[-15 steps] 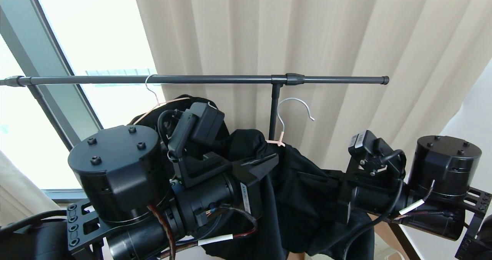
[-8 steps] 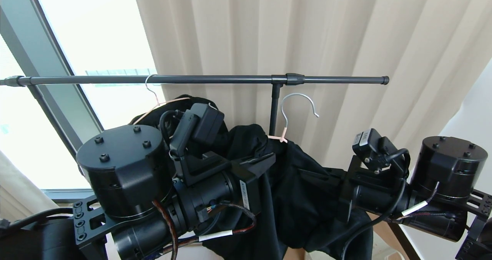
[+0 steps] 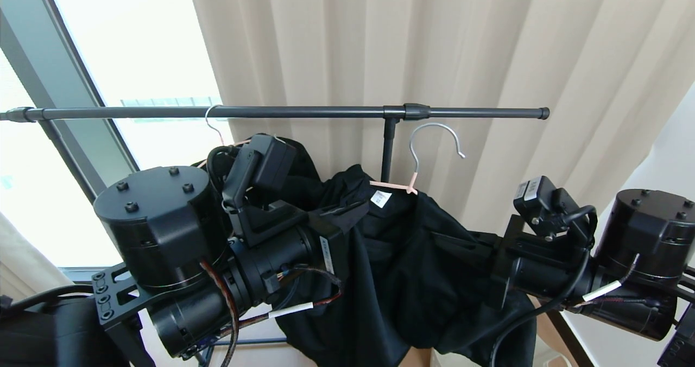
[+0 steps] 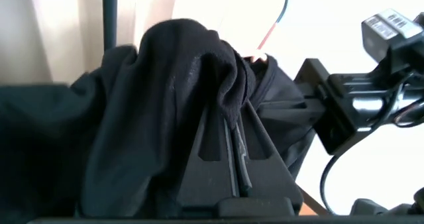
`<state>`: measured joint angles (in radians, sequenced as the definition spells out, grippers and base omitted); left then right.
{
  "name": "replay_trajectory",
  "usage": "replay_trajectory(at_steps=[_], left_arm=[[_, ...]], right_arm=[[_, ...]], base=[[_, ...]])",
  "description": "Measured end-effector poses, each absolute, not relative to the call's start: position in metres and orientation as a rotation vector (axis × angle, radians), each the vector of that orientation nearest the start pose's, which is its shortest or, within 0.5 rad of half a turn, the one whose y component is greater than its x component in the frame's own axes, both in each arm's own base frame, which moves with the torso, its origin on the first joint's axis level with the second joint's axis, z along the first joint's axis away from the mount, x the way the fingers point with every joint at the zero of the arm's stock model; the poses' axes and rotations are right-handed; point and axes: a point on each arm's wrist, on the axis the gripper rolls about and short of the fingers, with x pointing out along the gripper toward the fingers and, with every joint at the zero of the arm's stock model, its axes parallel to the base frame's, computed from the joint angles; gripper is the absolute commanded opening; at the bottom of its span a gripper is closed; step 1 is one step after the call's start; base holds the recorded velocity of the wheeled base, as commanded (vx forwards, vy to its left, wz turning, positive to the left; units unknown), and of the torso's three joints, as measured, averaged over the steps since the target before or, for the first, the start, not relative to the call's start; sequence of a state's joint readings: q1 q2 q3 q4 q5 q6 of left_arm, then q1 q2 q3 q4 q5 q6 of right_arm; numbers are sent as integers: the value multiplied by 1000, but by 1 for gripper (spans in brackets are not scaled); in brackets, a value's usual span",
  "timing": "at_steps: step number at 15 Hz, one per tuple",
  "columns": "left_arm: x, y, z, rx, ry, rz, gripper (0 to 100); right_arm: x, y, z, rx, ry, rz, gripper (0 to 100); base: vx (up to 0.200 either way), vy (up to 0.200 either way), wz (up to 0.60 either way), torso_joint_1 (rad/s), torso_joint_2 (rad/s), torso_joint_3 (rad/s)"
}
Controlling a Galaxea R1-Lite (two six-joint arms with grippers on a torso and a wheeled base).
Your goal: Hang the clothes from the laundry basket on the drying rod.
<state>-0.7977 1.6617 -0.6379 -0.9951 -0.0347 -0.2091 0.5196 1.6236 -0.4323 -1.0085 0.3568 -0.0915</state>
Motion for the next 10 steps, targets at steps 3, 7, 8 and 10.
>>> replay_trajectory(at_steps=[3,7,8,10], left_arm=[[198,-203,184,-173,117,-824,0],[197,-200,179,-104,107,-819,100],[197,-199,177,-95,110,-819,100],[197,-198,177,-91,111,-818,100]], right_arm=[[211,129,147,-106,147,880,0],[211,126,147,-134,136,874,0],[211,126,145,-138,139,872,0],[211,125,145,-143,140,870,0]], base=[[0,0,0,0,0,0],[0,0,0,0,0,0],[0,0,0,0,0,0],[0,0,0,0,0,0]])
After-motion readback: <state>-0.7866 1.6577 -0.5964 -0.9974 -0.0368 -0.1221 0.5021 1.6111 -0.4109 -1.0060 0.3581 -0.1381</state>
